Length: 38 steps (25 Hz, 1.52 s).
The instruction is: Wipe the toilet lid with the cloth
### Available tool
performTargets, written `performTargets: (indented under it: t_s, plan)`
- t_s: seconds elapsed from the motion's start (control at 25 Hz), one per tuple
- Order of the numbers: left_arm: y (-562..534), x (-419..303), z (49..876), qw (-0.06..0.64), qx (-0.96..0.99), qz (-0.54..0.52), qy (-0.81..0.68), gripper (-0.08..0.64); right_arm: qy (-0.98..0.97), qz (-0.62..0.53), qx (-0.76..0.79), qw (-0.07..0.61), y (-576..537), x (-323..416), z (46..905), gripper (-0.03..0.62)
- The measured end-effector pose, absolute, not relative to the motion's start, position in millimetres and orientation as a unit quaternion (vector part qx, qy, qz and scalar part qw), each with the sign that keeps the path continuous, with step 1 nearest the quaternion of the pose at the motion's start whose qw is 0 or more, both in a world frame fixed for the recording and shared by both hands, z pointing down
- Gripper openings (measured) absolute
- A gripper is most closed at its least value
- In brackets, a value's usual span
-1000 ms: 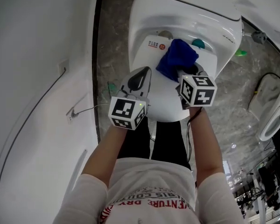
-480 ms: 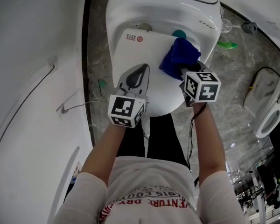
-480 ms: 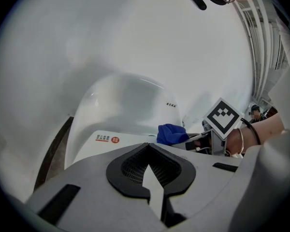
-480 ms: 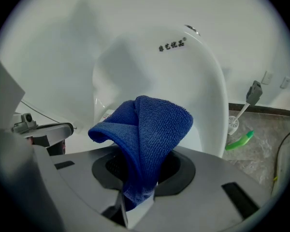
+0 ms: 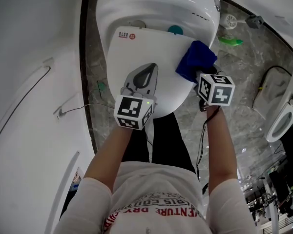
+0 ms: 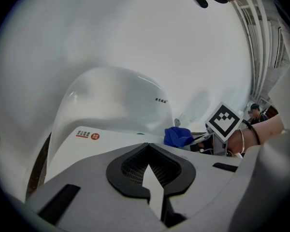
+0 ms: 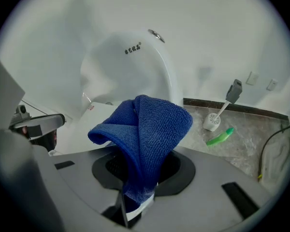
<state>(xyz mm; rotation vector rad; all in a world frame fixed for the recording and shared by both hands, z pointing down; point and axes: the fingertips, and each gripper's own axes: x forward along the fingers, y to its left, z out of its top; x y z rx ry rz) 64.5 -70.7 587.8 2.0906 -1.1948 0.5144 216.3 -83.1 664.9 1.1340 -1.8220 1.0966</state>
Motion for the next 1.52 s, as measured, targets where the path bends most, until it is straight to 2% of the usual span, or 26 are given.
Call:
performTargets:
  t_s: [0.28, 0.48, 0.68, 0.88, 1.16, 1.32, 1.52]
  plan:
    - [-61, 72, 577, 0.346, 0.795, 0.196, -0.458, 0.006, -0.675, 0.431, 0.467, 0.375, -70, 255, 658, 0.087]
    - [-55, 55, 569, 0.342, 0.799, 0.185, -0.459, 0.006, -0.690, 0.424, 0.465, 0.358, -65, 233, 627, 0.087]
    - [-36, 13, 561, 0.323, 0.805, 0.192, -0.459, 0.006, -0.721, 0.420, 0.440, 0.334, -61, 154, 599, 0.087]
    - [-15, -68, 561, 0.319, 0.794, 0.204, -0.476, 0.006, -0.742, 0.441, 0.409, 0.295, -47, 48, 587, 0.087]
    - [14, -176, 574, 0.319, 0.775, 0.215, -0.502, 0.006, -0.760, 0.460, 0.344, 0.306, -6, -97, 616, 0.087]
    - [28, -211, 587, 0.325, 0.768, 0.219, -0.506, 0.006, -0.756, 0.469, 0.330, 0.314, 10, -141, 639, 0.087]
    - [36, -223, 606, 0.336, 0.767, 0.224, -0.499, 0.006, -0.746, 0.467, 0.340, 0.332, 8, -150, 667, 0.087]
